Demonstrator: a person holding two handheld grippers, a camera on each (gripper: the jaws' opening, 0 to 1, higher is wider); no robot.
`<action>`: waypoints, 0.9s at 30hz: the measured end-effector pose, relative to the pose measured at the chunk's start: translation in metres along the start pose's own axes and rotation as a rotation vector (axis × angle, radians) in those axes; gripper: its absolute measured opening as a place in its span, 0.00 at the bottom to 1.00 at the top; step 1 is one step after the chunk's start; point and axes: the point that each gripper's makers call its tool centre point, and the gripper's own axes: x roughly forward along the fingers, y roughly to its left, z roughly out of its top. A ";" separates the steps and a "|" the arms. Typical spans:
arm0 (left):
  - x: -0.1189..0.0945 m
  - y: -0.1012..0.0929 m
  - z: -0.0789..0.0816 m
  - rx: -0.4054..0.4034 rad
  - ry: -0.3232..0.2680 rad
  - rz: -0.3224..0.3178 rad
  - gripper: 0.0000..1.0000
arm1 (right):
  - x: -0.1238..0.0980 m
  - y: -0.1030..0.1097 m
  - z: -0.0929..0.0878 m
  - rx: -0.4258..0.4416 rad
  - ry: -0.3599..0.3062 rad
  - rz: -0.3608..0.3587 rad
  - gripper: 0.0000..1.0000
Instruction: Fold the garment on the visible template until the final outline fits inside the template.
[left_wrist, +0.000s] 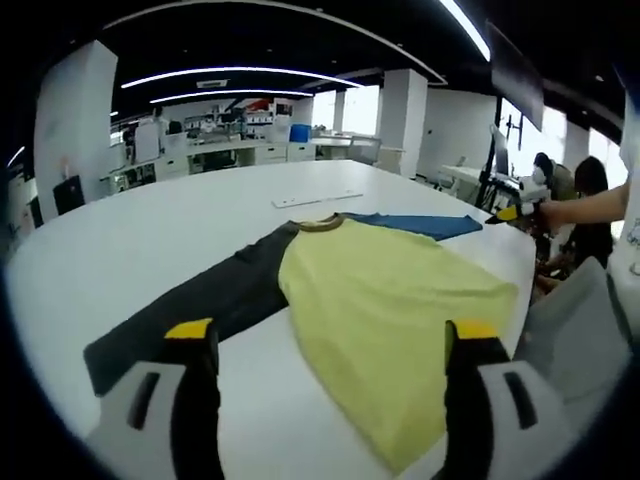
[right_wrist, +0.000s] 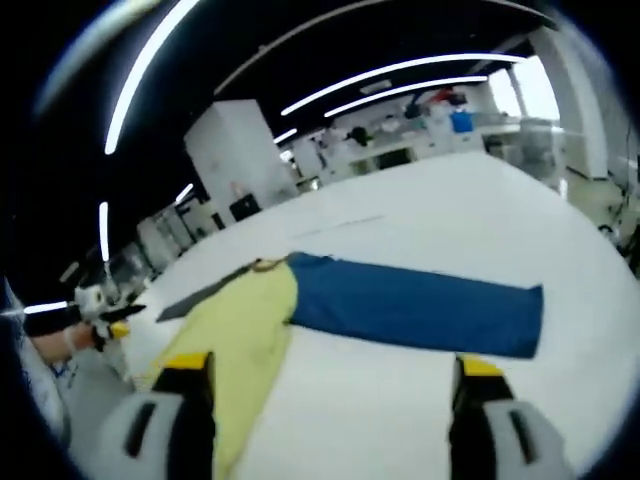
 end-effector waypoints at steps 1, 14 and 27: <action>0.000 0.000 -0.001 0.000 0.001 0.001 0.89 | 0.000 -0.003 0.001 0.000 0.002 -0.005 0.98; -0.006 -0.013 -0.004 -0.016 0.004 0.035 0.82 | -0.003 -0.102 0.016 0.041 0.021 -0.244 0.75; -0.010 -0.017 -0.008 -0.081 -0.013 0.085 0.66 | 0.000 -0.139 -0.013 0.159 0.097 -0.368 0.42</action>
